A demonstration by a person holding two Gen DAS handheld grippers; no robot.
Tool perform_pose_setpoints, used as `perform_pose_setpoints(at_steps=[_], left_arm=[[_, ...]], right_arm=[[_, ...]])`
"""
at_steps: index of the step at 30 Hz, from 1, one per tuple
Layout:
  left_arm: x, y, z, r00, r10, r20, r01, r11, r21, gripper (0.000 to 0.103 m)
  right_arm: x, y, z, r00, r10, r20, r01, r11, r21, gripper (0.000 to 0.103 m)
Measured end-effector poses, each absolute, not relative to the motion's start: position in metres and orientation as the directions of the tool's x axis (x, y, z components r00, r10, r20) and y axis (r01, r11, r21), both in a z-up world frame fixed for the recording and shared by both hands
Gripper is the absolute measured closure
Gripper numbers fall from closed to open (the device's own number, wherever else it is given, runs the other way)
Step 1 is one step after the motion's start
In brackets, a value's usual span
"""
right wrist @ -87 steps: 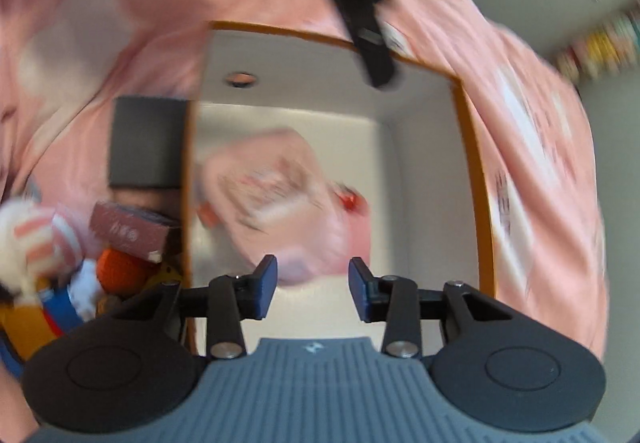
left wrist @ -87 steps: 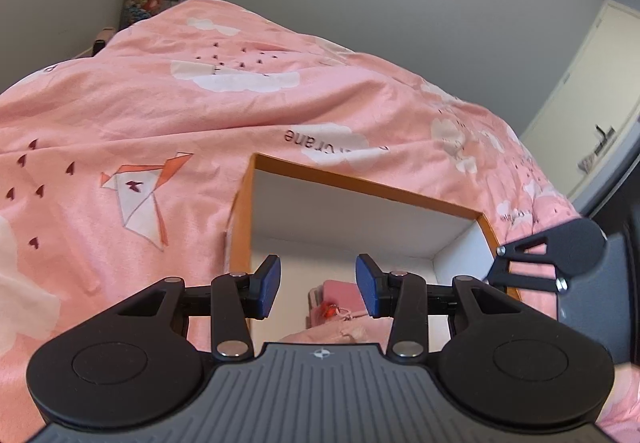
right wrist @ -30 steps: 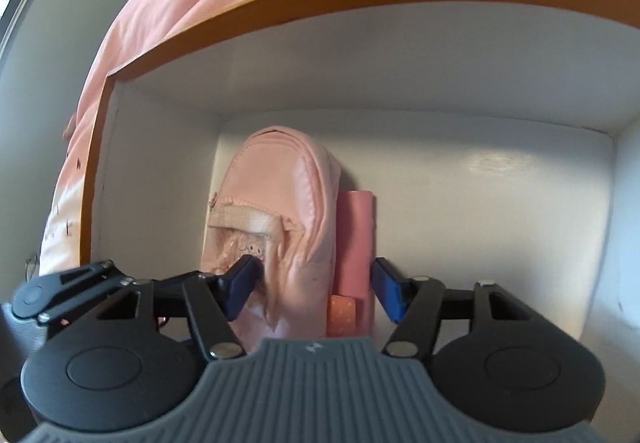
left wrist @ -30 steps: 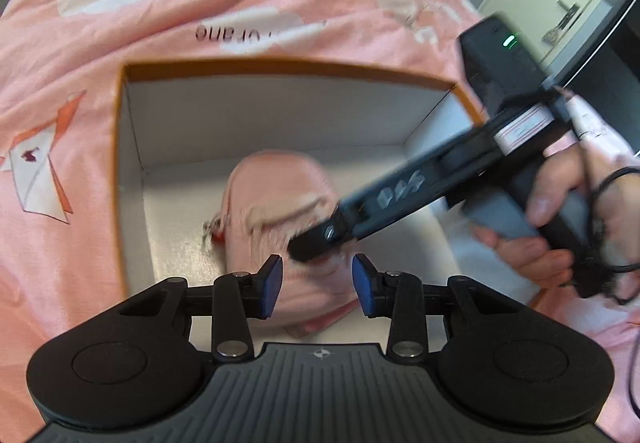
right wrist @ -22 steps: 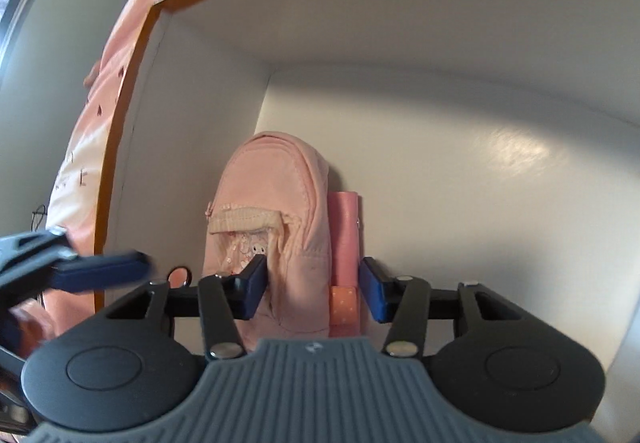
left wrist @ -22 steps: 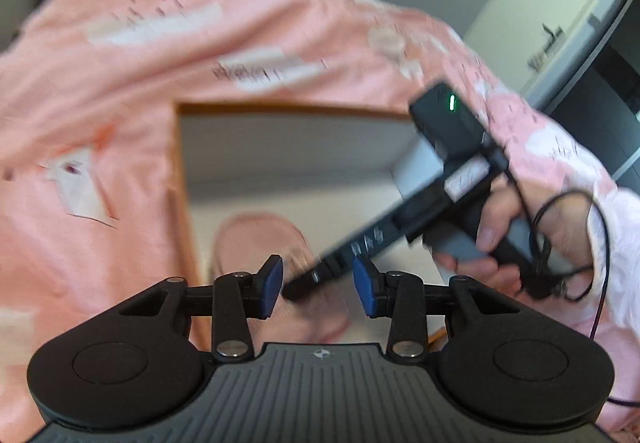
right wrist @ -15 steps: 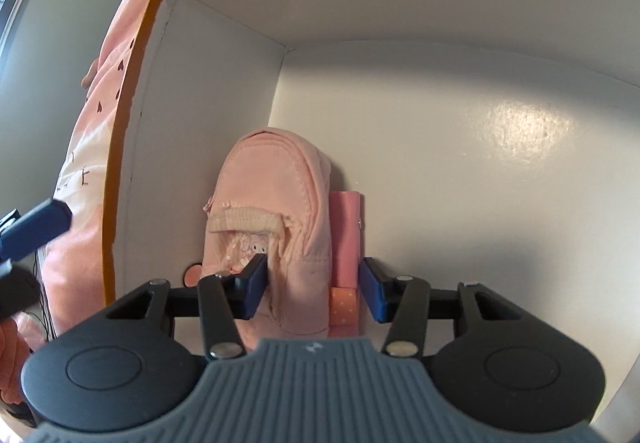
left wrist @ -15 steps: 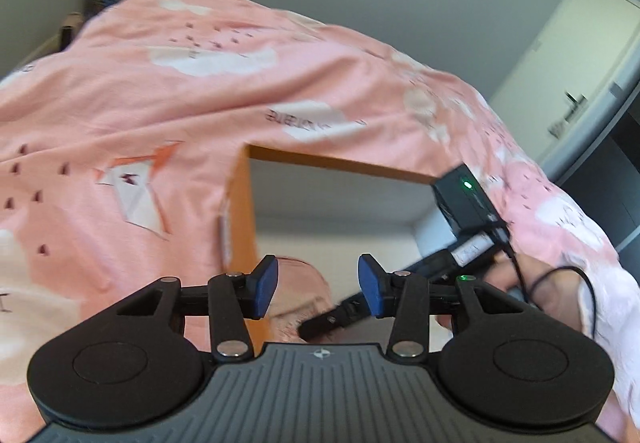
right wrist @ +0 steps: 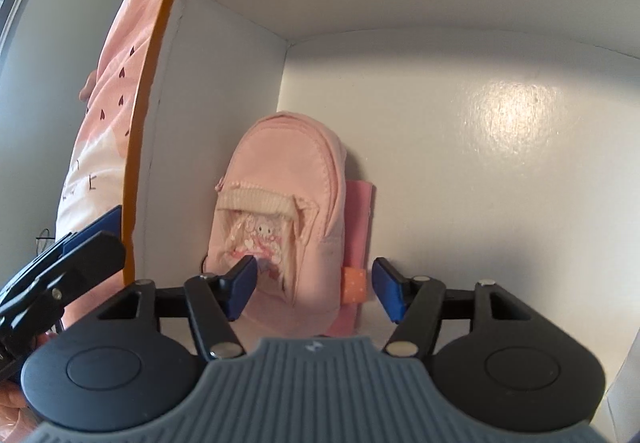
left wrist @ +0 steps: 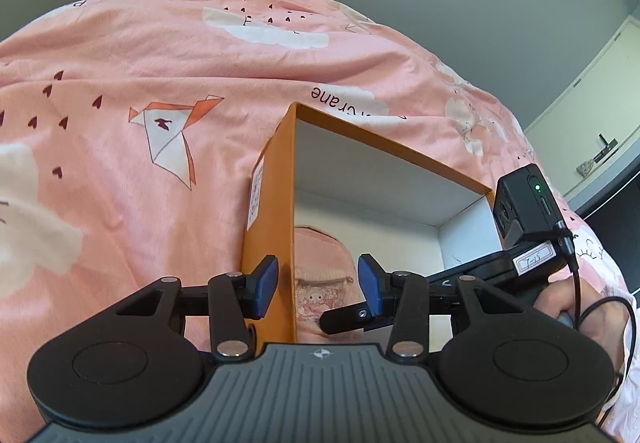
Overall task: Organize objects
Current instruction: 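Push the backpack upright against the box wall with the right gripper, then withdraw both grippers from the box toward the remaining items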
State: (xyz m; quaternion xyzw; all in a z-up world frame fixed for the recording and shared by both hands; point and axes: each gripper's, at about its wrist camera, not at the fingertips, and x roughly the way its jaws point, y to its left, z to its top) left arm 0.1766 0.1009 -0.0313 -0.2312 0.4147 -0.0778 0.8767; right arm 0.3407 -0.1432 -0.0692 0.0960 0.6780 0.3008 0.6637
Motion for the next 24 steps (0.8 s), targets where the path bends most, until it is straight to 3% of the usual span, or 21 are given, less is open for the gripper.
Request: perform_pose_setpoints(at_steps=[3,11,18,24], left_arm=[[0.174,0.098,-0.030,0.649,-0.325,-0.688,-0.055,0.882,-0.468,0.053],[0.164,0.097,-0.027,0.676,-0.306,-0.671,-0.076,0.876,-0.476,0.054],[0.142,0.085,-0.002,0.747,-0.251,-0.616,-0.046,0.904,-0.425,0.051],[0.119,0.069,0.022,0.796,-0.239,-0.556,0.011,0.925,-0.381,0.036]], right_arm=[[0.337,-0.141,-0.069,-0.095,0.529,-0.843,-0.260,0.804,0.534,0.052],[0.336,-0.141,-0.073,-0.086,0.549,-0.831,-0.211,0.805,0.554,0.055],[0.319,-0.147,-0.031,0.056,0.514,-0.856,-0.348,0.814,0.465,0.044],[0.272,-0.183,0.027,0.224,0.529,-0.818,-0.445,0.803,0.397,0.039]])
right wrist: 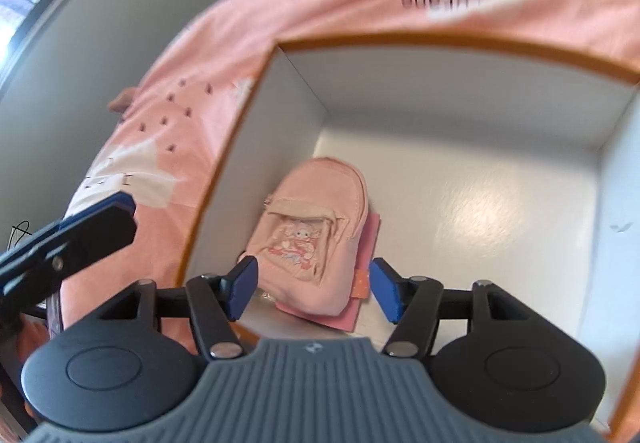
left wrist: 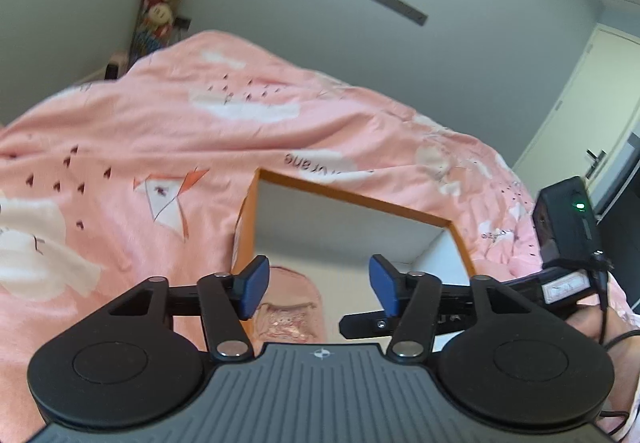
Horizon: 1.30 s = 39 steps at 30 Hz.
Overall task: Organize objects
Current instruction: 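Withdraw both grippers from the box toward the remaining items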
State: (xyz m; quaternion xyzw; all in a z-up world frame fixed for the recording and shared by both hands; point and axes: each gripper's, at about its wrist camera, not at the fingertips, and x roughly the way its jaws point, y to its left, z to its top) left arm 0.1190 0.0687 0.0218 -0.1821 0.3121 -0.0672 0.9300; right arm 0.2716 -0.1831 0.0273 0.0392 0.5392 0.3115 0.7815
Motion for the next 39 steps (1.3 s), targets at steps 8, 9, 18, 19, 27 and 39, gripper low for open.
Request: perform_pose_setpoints(at_steps=[8,9,18,19,27,39], left_arm=[[0.089,0.046,0.022,0.771,-0.265,-0.579,0.086,0.944,-0.319,0.029],[0.086,0.044,0.019,0.765,-0.264,-0.587,0.089,0.947,-0.309,0.029],[0.068,0.033,-0.010,0.686,-0.295,-0.665,0.111,0.946,-0.306,0.027],[0.067,0.032,-0.013,0.674,-0.293,-0.678,0.111,0.948,-0.300,0.027],[0.056,0.032,-0.041,0.566,-0.306,-0.765,0.091,0.946,-0.310,0.035],[0.048,0.026,-0.052,0.477,-0.322,-0.818,0.108,0.945,-0.309,0.039]], right_arm=[[0.200,-0.185,0.041,0.388,0.533,-0.752,-0.478,0.814,0.330,0.032],[0.194,-0.190,0.043,0.407,0.527,-0.746,-0.478,0.819,0.318,0.032],[0.148,-0.207,0.026,0.481,0.448,-0.754,-0.430,0.870,0.242,0.033],[0.144,-0.207,0.021,0.477,0.439,-0.762,-0.424,0.874,0.238,0.036],[0.122,-0.219,-0.006,0.421,0.396,-0.816,-0.377,0.895,0.240,0.049],[0.091,-0.236,-0.026,0.348,0.380,-0.857,-0.310,0.909,0.278,0.053]])
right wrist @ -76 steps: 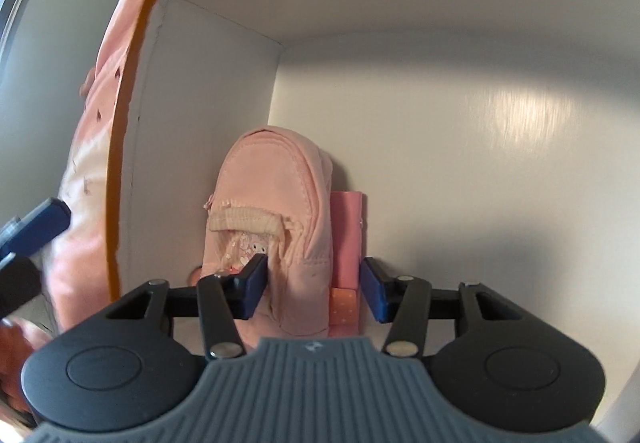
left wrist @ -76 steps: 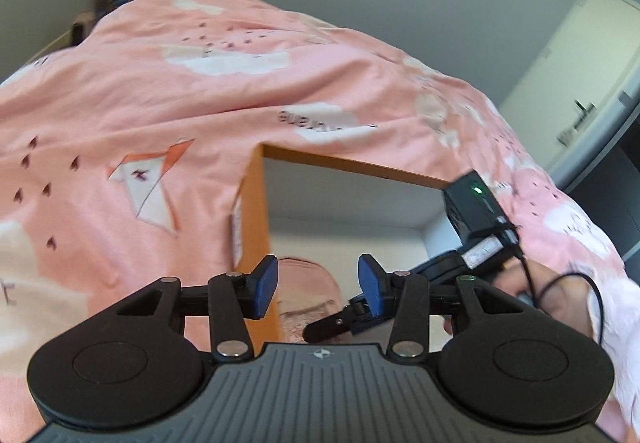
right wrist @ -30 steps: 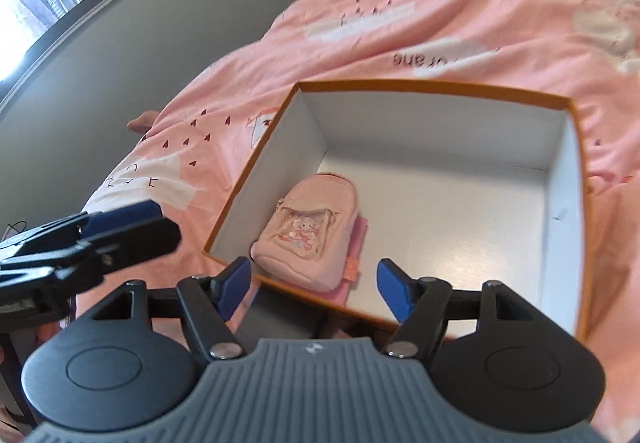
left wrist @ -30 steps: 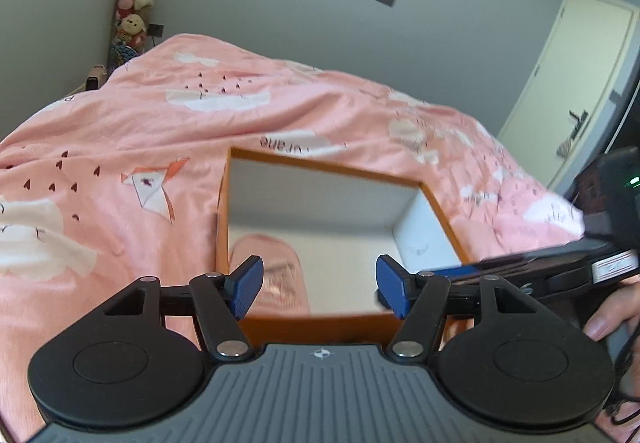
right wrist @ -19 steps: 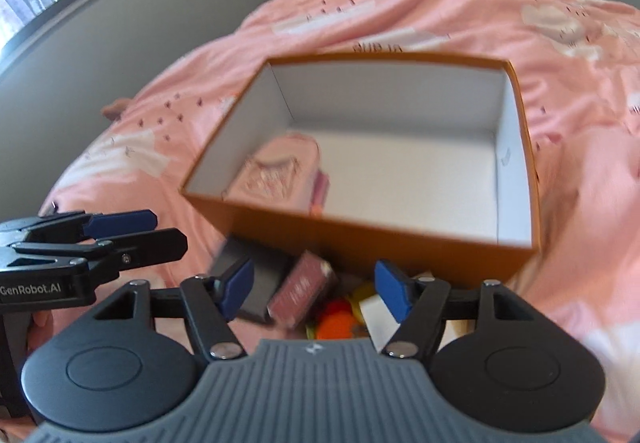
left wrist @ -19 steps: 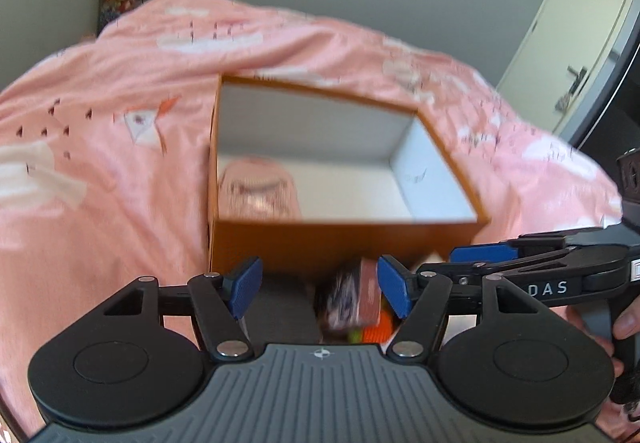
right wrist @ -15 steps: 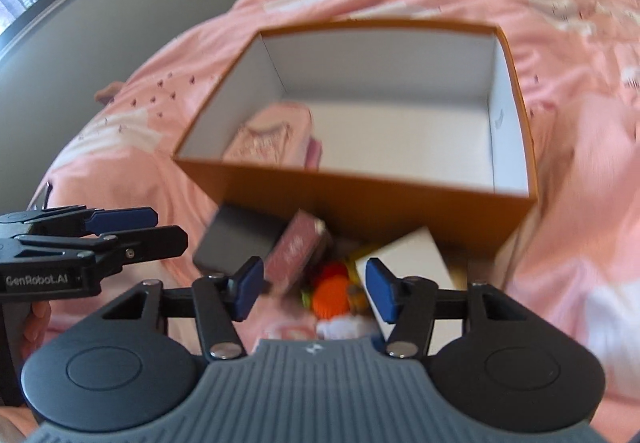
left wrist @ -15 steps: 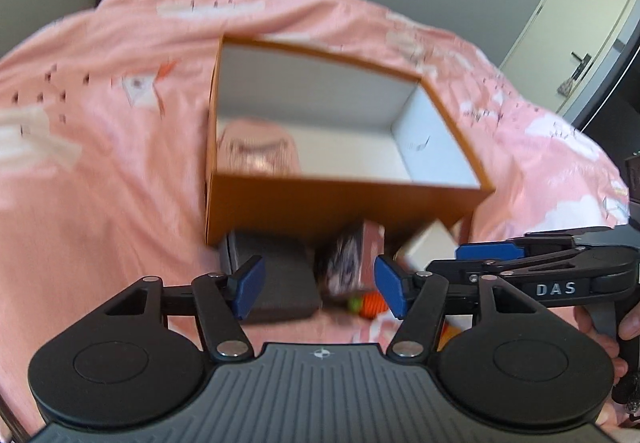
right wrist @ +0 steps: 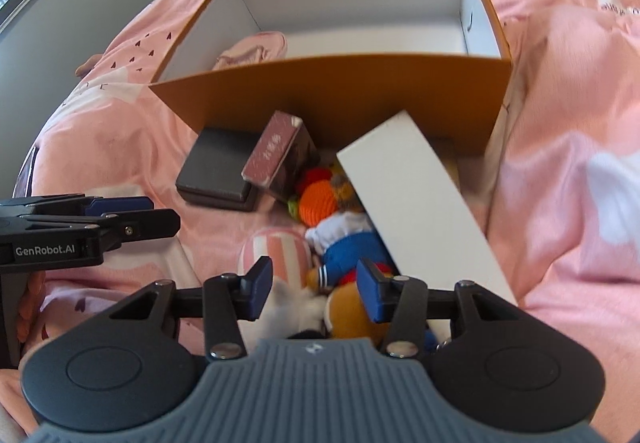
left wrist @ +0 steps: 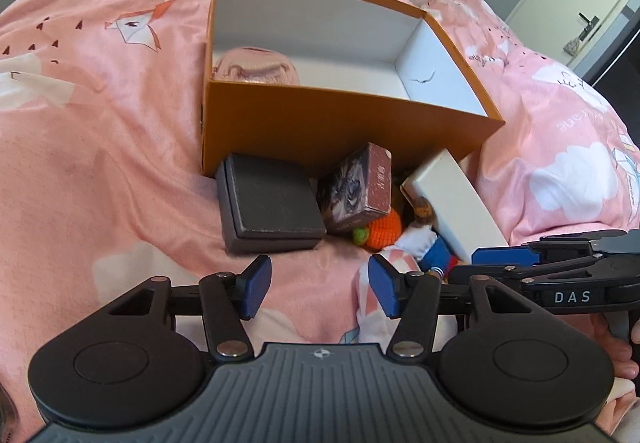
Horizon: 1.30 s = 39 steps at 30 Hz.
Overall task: Organize objects
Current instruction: 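Withdraw both grippers from the box toward the remaining items, then grasp the black square box with the left gripper while the right gripper grasps the red printed box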
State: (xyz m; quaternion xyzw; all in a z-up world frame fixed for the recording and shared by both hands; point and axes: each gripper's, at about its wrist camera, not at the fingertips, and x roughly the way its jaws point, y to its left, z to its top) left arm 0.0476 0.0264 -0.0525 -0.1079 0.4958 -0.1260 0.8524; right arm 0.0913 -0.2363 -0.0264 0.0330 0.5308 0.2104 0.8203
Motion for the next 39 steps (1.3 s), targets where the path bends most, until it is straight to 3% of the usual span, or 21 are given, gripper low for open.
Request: perform_pose_setpoints(at_steps=[12,15,32,35,39], left_arm=[[0.074,0.058,-0.062,0.527,-0.257,-0.810,-0.097,0.929,-0.358,0.037],[0.089,0.066,-0.073,0.513,-0.239,-0.825,-0.152,0.920,-0.362,0.034],[0.128,0.083,-0.129,0.434,-0.375,-0.819,-0.283,0.807,-0.519,0.024],[0.128,0.080,-0.129,0.435,-0.381,-0.816,-0.268,0.810,-0.521,0.030],[0.122,0.079,-0.120,0.450,-0.372,-0.812,-0.259,0.816,-0.517,0.045]], right_arm=[[0.116,-0.218,-0.014,0.354,0.442,-0.824,-0.356,0.879,0.319,0.054],[0.131,-0.205,-0.007,0.361,0.452,-0.816,-0.378,0.871,0.315,0.049],[0.191,-0.174,-0.045,0.276,0.456,-0.846,-0.292,0.879,0.378,0.050],[0.192,-0.176,-0.048,0.279,0.444,-0.851,-0.288,0.884,0.367,0.063],[0.190,-0.185,-0.046,0.291,0.437,-0.851,-0.276,0.890,0.363,0.066]])
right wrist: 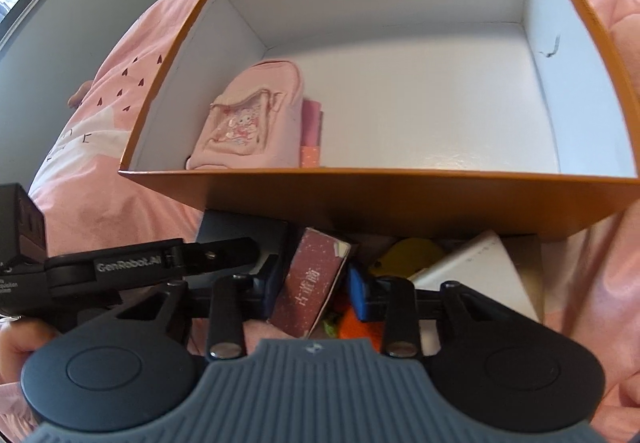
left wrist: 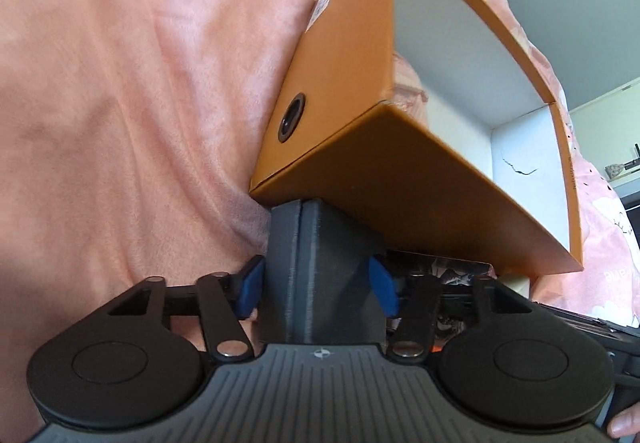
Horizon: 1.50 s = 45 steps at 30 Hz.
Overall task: Organize objects
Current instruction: 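Grasp the black square box with the left gripper while the right gripper grasps the red printed box, then carry the black box with the left gripper while the right gripper carries the red box over the orange box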
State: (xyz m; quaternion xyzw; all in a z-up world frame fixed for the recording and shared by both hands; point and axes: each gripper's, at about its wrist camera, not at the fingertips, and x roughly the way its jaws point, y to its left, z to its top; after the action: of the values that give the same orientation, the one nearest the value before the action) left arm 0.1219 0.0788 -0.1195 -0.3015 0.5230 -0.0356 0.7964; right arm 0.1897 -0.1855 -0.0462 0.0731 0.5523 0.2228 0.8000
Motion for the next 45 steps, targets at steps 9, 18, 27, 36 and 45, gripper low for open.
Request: perform_pose_setpoints(at_steps=[9,18,27,36,45], left_arm=[[0.109,0.062,-0.095,0.488,-0.360,-0.795,-0.169,0.855,-0.490,0.059],[0.104,0.074,-0.108,0.473,-0.402,-0.784,-0.225,0.805,-0.549,0.059],[0.089,0.054,-0.066,0.542,-0.351,-0.764,-0.090,0.879,-0.468,0.062],[0.079,0.046,-0.018,0.634,-0.367,-0.681,0.001,0.880,-0.474,0.062],[0.091,0.043,0.022,0.694,-0.393,-0.603,0.058,0.866,-0.497,0.063]], right_arm=[[0.192,-0.190,-0.049,0.299,0.430,-0.852,-0.268,0.895,0.357,0.068],[0.184,-0.191,-0.052,0.311,0.433,-0.846,-0.297,0.890,0.346,0.072],[0.168,-0.196,-0.027,0.350,0.459,-0.817,-0.331,0.876,0.351,0.077],[0.146,-0.207,0.021,0.419,0.480,-0.770,-0.399,0.860,0.319,0.079],[0.143,-0.225,0.071,0.467,0.526,-0.711,-0.442,0.835,0.327,0.079]])
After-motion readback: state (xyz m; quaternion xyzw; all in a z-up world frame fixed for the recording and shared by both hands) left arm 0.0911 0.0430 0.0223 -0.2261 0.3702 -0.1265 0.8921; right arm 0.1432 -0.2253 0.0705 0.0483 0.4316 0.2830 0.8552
